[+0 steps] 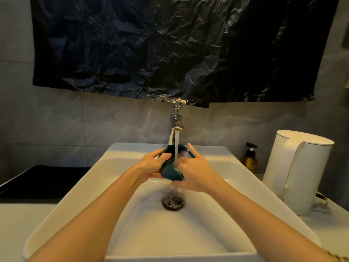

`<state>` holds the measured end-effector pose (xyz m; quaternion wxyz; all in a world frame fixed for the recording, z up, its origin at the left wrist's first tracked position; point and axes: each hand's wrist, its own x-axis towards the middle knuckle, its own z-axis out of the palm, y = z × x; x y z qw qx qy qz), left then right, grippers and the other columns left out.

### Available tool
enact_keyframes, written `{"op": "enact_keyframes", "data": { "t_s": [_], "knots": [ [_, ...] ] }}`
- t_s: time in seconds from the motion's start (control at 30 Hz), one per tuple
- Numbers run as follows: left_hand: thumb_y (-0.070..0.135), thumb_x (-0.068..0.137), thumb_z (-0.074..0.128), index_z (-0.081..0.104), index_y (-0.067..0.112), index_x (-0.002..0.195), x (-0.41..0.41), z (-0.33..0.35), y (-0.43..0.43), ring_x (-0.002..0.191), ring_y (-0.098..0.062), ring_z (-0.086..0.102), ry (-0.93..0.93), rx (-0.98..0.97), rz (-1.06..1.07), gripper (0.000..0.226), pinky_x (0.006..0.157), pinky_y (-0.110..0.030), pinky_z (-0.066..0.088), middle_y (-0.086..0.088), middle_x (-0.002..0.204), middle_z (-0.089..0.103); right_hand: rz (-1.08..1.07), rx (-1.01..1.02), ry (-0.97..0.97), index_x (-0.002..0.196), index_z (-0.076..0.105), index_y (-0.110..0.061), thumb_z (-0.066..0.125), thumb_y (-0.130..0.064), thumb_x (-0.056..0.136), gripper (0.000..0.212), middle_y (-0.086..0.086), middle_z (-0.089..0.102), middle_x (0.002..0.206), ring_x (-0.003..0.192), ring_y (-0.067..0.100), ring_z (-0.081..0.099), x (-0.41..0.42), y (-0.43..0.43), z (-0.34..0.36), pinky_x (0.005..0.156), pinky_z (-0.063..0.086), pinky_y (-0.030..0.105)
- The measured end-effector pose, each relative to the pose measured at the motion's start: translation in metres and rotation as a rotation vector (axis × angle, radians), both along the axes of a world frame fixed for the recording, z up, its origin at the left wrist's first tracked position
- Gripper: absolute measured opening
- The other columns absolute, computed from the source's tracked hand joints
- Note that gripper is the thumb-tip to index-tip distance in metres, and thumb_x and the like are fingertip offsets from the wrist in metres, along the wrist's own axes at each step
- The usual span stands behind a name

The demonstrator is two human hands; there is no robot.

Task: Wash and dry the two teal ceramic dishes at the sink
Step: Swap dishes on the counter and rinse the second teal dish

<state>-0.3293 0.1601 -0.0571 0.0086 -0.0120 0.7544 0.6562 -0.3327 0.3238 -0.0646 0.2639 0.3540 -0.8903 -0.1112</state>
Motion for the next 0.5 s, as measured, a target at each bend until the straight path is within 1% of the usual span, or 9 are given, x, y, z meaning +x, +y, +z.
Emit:
{"op": "enact_keyframes", "data": {
  "t_s": [0.07, 0.13, 0.17, 0.23, 0.3, 0.33, 0.4, 0.43, 0.5],
  "knots": [
    [0.029, 0.094, 0.053, 0.051, 0.027, 0.130, -0.0019, -0.0007, -0.0016, 0.103, -0.031, 0.062, 0.015, -0.014, 0.020, 0.036, 0.077, -0.045, 0.057, -0.010, 0.123, 0.058, 0.054, -0.028, -0.017, 0.139, 0.043, -0.017, 0.054, -0.044, 0.086, 0.061, 0.002, 0.060, 0.128, 0.131, 0.021, 0.041, 0.0030, -0.0016, -0.0011, 0.118, -0.004, 0.035],
    [0.028, 0.094, 0.054, 0.050, 0.028, 0.131, -0.0022, -0.0002, -0.0031, 0.104, -0.031, 0.061, 0.024, -0.026, 0.033, 0.038, 0.077, -0.043, 0.058, -0.009, 0.125, 0.056, 0.128, -0.109, -0.125, 0.141, 0.039, -0.020, 0.058, -0.034, 0.086, 0.060, 0.000, 0.055, 0.134, 0.133, 0.022, 0.037, 0.0040, -0.0024, -0.0021, 0.118, 0.010, 0.034],
    [0.028, 0.094, 0.053, 0.049, 0.028, 0.132, -0.0021, 0.0006, -0.0034, 0.105, -0.030, 0.061, 0.026, -0.040, 0.027, 0.038, 0.077, -0.042, 0.058, -0.009, 0.125, 0.056, 0.151, -0.113, -0.162, 0.142, 0.038, -0.020, 0.061, -0.034, 0.085, 0.062, -0.001, 0.051, 0.139, 0.135, 0.022, 0.033, 0.0031, -0.0025, -0.0025, 0.119, 0.010, 0.036],
    [0.027, 0.095, 0.051, 0.049, 0.028, 0.132, -0.0011, 0.0027, -0.0032, 0.104, -0.030, 0.061, 0.028, -0.068, 0.004, 0.037, 0.073, -0.039, 0.058, -0.009, 0.125, 0.056, 0.158, -0.065, -0.146, 0.141, 0.040, -0.018, 0.062, -0.038, 0.084, 0.065, 0.000, 0.048, 0.142, 0.138, 0.021, 0.030, -0.0024, -0.0028, -0.0039, 0.120, 0.006, 0.037],
    [0.025, 0.095, 0.051, 0.049, 0.028, 0.132, -0.0002, 0.0039, -0.0035, 0.103, -0.030, 0.061, 0.022, -0.085, 0.000, 0.037, 0.067, -0.035, 0.058, -0.009, 0.125, 0.056, 0.086, -0.049, -0.127, 0.141, 0.038, -0.016, 0.060, -0.045, 0.082, 0.069, 0.003, 0.050, 0.139, 0.137, 0.023, 0.033, -0.0034, -0.0018, -0.0047, 0.119, 0.010, 0.039],
    [0.026, 0.095, 0.051, 0.049, 0.028, 0.132, -0.0001, 0.0042, -0.0037, 0.103, -0.031, 0.061, 0.020, -0.094, 0.004, 0.037, 0.066, -0.035, 0.058, -0.010, 0.126, 0.055, 0.043, -0.046, -0.098, 0.139, 0.040, -0.016, 0.058, -0.049, 0.082, 0.068, 0.005, 0.053, 0.134, 0.135, 0.024, 0.036, -0.0019, -0.0012, -0.0038, 0.119, 0.009, 0.043],
    [0.026, 0.094, 0.053, 0.049, 0.027, 0.133, -0.0003, 0.0043, -0.0038, 0.104, -0.032, 0.061, 0.019, -0.097, 0.014, 0.039, 0.067, -0.036, 0.057, -0.012, 0.126, 0.056, -0.032, 0.006, -0.012, 0.131, 0.050, -0.018, 0.053, -0.054, 0.084, 0.060, 0.005, 0.060, 0.123, 0.128, 0.023, 0.044, 0.0026, -0.0024, -0.0018, 0.116, -0.003, 0.053],
    [0.025, 0.094, 0.053, 0.049, 0.027, 0.133, 0.0001, 0.0048, -0.0033, 0.104, -0.031, 0.061, 0.025, -0.089, 0.019, 0.039, 0.067, -0.036, 0.058, -0.012, 0.126, 0.055, -0.048, 0.040, 0.023, 0.128, 0.054, -0.019, 0.052, -0.054, 0.085, 0.055, 0.004, 0.063, 0.118, 0.125, 0.022, 0.047, 0.0045, -0.0037, -0.0018, 0.115, -0.009, 0.054],
    [0.024, 0.093, 0.056, 0.050, 0.026, 0.132, 0.0002, 0.0060, -0.0035, 0.103, -0.030, 0.060, 0.057, -0.071, 0.046, 0.039, 0.063, -0.034, 0.058, -0.011, 0.126, 0.054, -0.086, 0.095, 0.045, 0.126, 0.057, -0.023, 0.048, -0.050, 0.088, 0.048, 0.001, 0.067, 0.112, 0.123, 0.023, 0.049, 0.0015, -0.0080, -0.0043, 0.113, -0.015, 0.051]
  ]
}}
